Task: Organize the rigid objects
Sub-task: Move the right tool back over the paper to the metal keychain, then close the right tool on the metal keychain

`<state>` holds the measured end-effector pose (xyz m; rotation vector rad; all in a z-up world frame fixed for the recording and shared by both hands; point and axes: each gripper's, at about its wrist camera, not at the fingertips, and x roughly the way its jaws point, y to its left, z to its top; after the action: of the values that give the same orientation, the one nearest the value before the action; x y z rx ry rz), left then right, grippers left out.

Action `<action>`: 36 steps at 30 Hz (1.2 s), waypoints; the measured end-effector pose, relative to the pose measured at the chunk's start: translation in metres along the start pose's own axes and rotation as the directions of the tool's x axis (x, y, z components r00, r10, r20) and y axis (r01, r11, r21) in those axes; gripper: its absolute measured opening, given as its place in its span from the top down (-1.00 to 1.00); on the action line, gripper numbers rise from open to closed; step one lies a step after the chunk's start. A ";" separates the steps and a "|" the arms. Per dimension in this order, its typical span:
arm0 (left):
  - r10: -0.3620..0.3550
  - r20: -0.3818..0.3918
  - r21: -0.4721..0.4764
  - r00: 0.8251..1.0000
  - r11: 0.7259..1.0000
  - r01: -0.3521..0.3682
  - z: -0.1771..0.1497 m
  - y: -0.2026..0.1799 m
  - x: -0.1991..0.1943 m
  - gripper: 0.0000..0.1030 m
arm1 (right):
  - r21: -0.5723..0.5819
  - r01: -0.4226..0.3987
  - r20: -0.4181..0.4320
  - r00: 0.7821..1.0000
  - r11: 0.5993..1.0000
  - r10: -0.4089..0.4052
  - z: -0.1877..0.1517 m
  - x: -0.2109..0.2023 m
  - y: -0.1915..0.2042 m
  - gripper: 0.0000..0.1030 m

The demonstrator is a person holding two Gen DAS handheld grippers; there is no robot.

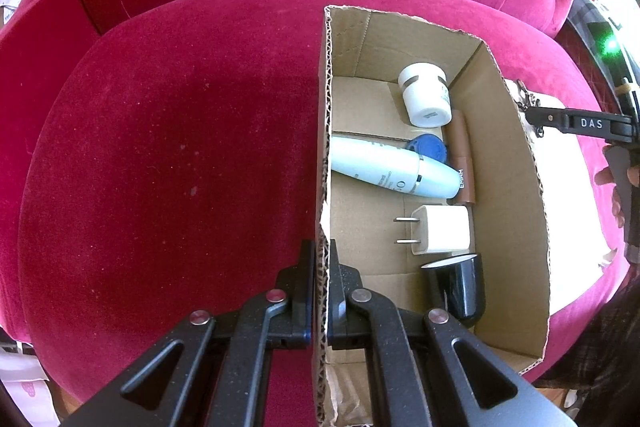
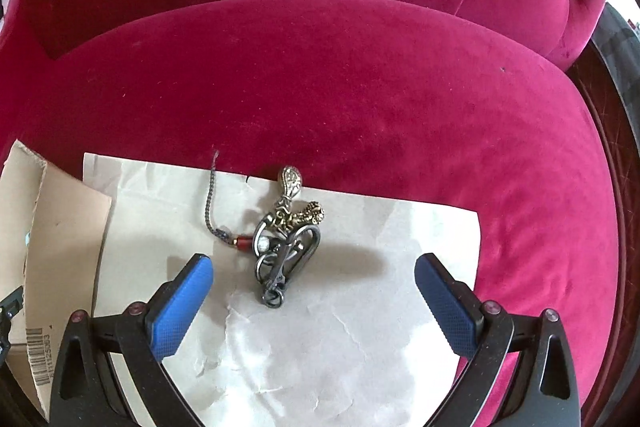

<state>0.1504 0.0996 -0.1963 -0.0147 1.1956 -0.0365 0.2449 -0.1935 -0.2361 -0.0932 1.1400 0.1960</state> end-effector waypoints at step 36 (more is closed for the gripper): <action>0.001 0.005 -0.002 1.000 1.000 -0.001 0.000 -0.001 0.001 0.93 | -0.053 -0.043 0.046 0.998 0.998 0.045 0.005 -0.020 0.027 0.50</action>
<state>0.1507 0.0986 -0.1973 -0.0160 1.1903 -0.0348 0.2361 -0.1682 -0.2155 -0.1086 1.0905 0.2657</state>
